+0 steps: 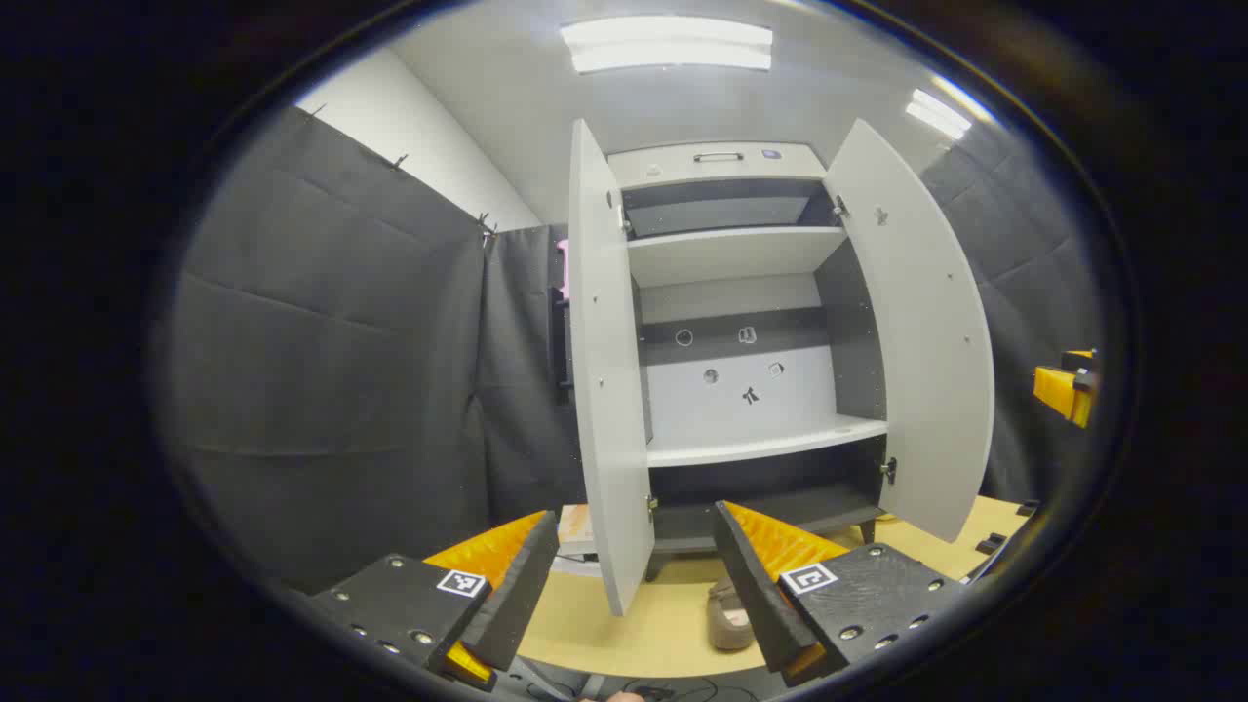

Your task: Grab one shoe with the right hand and put it into the shoe cabinet, grab the other shoe with the left hand and put it into the shoe cabinet; then close the right door with the right hand and the left door with the left hand.

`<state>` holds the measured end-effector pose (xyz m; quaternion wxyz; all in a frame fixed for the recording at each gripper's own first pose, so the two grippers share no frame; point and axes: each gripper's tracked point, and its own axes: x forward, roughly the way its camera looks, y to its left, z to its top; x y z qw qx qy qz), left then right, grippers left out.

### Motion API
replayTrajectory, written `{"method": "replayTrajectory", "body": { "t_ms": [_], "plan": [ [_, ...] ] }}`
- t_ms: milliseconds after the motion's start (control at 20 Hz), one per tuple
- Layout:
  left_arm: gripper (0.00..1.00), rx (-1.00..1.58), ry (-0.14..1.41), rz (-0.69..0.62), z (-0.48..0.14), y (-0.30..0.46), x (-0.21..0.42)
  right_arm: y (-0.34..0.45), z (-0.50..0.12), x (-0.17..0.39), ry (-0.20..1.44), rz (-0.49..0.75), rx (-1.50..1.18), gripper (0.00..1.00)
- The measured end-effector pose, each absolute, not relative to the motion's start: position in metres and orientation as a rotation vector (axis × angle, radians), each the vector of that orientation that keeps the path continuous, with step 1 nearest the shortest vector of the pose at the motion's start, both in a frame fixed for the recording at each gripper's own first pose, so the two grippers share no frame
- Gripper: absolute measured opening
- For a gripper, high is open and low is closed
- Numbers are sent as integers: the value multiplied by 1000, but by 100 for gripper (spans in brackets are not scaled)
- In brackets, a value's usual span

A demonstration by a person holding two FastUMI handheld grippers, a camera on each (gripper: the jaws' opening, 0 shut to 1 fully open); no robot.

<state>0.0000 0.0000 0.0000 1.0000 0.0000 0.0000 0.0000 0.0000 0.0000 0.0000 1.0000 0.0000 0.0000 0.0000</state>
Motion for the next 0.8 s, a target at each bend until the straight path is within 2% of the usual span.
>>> {"method": "replayTrajectory", "body": {
  "t_ms": [100, 200, 250, 800],
  "plan": [
    [93, -4, -1, 0, 0, 0, 0, 1, 0, 0, -1, -1, 6, 100],
    [96, -6, -2, 0, 1, -1, 0, 1, -2, 1, 0, -3, 11, 100],
    [93, -4, -4, -2, 1, -1, 0, 1, -2, 1, 1, -4, 13, 100],
    [93, -6, -14, 0, 0, 0, 0, 4, 0, 2, -6, 4, 22, 96]
  ]
}}
